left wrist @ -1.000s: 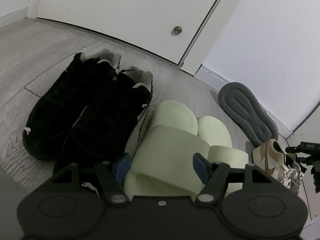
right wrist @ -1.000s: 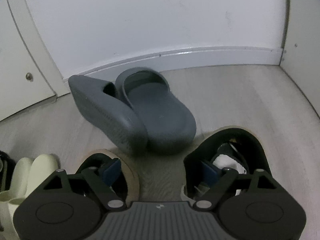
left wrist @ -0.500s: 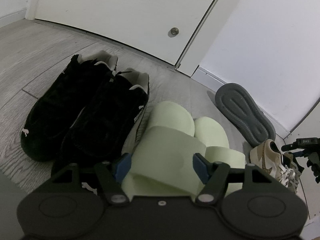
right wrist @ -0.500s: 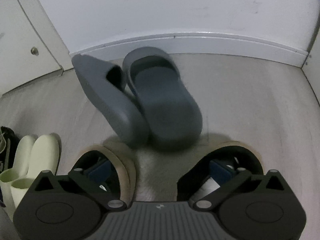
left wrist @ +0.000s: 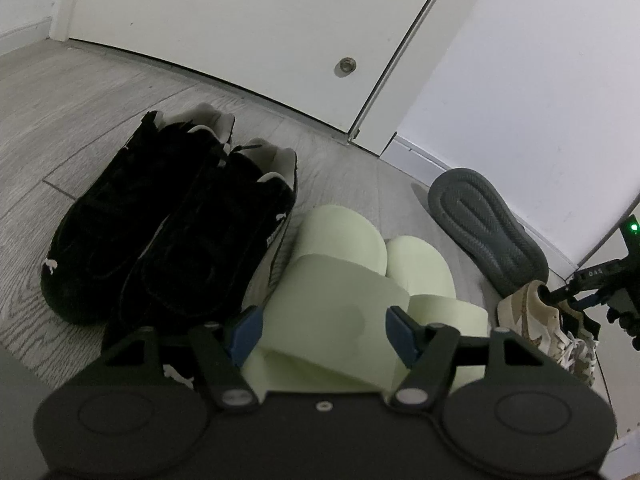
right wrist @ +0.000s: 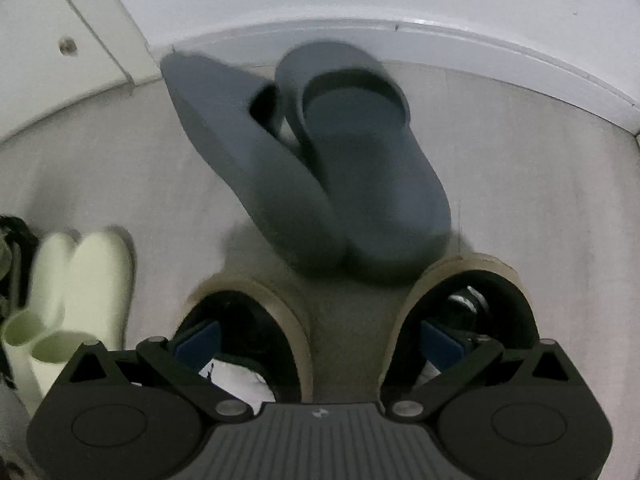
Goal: Organize scattered shoes
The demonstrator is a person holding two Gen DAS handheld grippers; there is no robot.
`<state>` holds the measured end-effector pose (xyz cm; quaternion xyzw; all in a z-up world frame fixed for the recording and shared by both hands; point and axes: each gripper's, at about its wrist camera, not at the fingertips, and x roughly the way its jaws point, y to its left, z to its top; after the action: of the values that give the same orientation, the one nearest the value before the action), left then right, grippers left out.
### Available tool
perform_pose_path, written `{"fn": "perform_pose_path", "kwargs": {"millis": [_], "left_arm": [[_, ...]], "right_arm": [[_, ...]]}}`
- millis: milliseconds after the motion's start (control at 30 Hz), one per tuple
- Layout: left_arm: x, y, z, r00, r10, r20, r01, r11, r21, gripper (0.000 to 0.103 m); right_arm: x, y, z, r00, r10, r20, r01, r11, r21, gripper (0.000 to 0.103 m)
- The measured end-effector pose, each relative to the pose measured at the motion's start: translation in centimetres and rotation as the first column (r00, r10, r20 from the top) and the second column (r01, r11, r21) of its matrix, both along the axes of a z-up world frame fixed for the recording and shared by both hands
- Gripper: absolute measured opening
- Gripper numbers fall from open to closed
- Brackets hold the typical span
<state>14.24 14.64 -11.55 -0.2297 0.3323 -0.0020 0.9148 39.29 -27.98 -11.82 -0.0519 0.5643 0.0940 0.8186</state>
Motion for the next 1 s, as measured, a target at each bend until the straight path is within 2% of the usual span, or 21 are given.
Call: {"fn": "perform_pose_path", "kwargs": {"millis": [200, 333, 400, 467, 533, 600, 667, 767, 1000], "left_arm": [[0.0, 0.0, 0.1, 1.000, -0.008, 0.005, 0.008, 1.000, -0.001, 0.069], [-0.2, 0.0, 0.2, 1.000, -0.006, 0.015, 0.006, 1.000, -0.004, 0.069], [-0.3, 0.1, 0.3, 1.000, -0.003, 0.019, 0.003, 1.000, -0.008, 0.069], [-0.3, 0.1, 0.4, 1.000, -0.004, 0.028, 0.004, 1.000, -0.012, 0.069], [-0.3, 0.1, 0.5, 0.999, -0.009, 0.035, 0.010, 1.000, -0.012, 0.069], [-0.5, 0.0, 0.7, 0.999, -0.013, 0.043, 0.014, 1.000, -0.007, 0.069], [-0.7, 0.0, 0.9, 0.998, -0.013, 0.057, 0.014, 1.000, -0.007, 0.069], [-0.8, 0.2, 1.1, 0.997, -0.006, 0.072, 0.008, 1.000, -0.018, 0.069], [-1.0, 0.3, 1.6, 0.995, -0.004, 0.103, 0.007, 1.000, -0.028, 0.069]], "right_arm": [[0.2, -0.7, 0.0, 1.000, -0.028, 0.004, 0.028, 0.999, 0.031, 0.103], [-0.8, 0.7, -0.9, 0.997, -0.011, 0.073, 0.014, 0.999, -0.043, 0.103], [-1.7, 1.0, -0.9, 0.993, -0.032, 0.110, 0.038, 0.998, -0.049, 0.100], [-2.3, 1.1, -0.7, 0.988, -0.054, 0.142, 0.060, 0.997, -0.039, 0.086], [-2.9, 0.9, 0.0, 0.985, -0.081, 0.154, 0.085, 0.996, -0.024, 0.049], [-3.4, 0.6, 0.2, 0.983, -0.117, 0.140, 0.115, 0.993, 0.020, 0.046], [-3.9, 1.4, 0.3, 0.981, -0.120, 0.150, 0.124, 0.992, -0.018, 0.043], [-4.2, 1.8, 0.4, 0.974, -0.171, 0.150, 0.176, 0.984, -0.017, 0.040], [-5.3, 2.9, 0.1, 0.970, -0.223, 0.102, 0.218, 0.975, 0.051, 0.035]]}}
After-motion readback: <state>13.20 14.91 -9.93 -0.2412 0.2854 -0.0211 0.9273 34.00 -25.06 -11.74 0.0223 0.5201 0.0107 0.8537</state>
